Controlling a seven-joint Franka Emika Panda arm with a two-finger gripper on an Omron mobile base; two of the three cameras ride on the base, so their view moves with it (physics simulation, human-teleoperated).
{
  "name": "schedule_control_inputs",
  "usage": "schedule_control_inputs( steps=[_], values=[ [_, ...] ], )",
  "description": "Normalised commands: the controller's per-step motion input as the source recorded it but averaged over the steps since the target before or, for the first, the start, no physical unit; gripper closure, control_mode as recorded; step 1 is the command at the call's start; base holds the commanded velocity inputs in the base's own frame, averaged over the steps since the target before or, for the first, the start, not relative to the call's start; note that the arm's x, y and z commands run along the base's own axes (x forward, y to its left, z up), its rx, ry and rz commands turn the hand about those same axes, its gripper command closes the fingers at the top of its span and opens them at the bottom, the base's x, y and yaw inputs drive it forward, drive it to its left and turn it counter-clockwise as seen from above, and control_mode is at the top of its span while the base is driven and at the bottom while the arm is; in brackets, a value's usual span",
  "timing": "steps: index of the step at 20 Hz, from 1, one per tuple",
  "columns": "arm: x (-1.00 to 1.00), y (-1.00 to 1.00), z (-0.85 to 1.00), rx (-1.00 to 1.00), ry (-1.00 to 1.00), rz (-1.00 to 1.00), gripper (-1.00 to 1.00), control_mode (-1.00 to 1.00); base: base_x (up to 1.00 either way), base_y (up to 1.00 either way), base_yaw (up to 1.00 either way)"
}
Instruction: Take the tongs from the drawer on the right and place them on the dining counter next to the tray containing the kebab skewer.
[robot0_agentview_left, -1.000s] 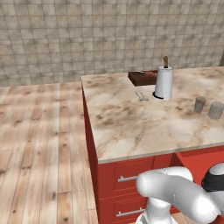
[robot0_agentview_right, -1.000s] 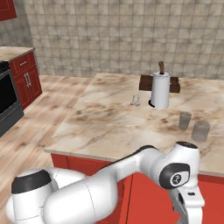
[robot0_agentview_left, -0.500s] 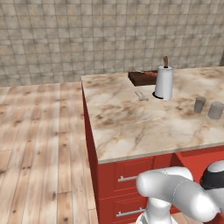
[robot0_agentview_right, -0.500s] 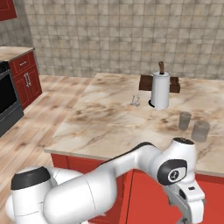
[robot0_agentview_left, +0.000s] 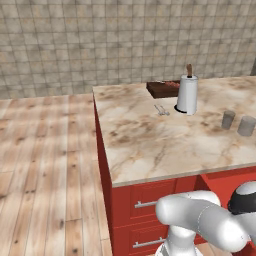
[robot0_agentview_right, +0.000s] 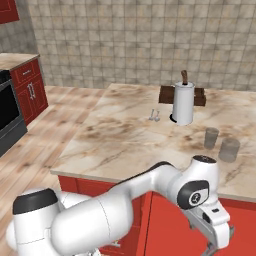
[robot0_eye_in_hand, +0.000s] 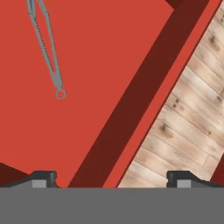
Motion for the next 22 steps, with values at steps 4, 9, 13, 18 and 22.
schedule_control_inputs(
  steps=[4,9,13,18,22],
  values=[
    [0.05,0.00,-0.16,0.06,-0.14,0.03,-1.00,-1.00,0.00,0.00,0.00],
    [0.16,0.00,-0.07,0.06,-0.03,0.09,-1.00,-1.00,0.00,0.00,0.00],
    [0.18,0.01,-0.05,0.00,0.02,0.10,-1.00,-1.00,0.00,0.00,0.00],
    [0.16,0.00,-0.11,0.00,0.00,0.06,-1.00,-1.00,0.00,0.00,0.00],
    [0.17,0.00,-0.21,0.00,0.00,0.04,-1.00,-1.00,0.00,0.00,0.00]
  ],
)
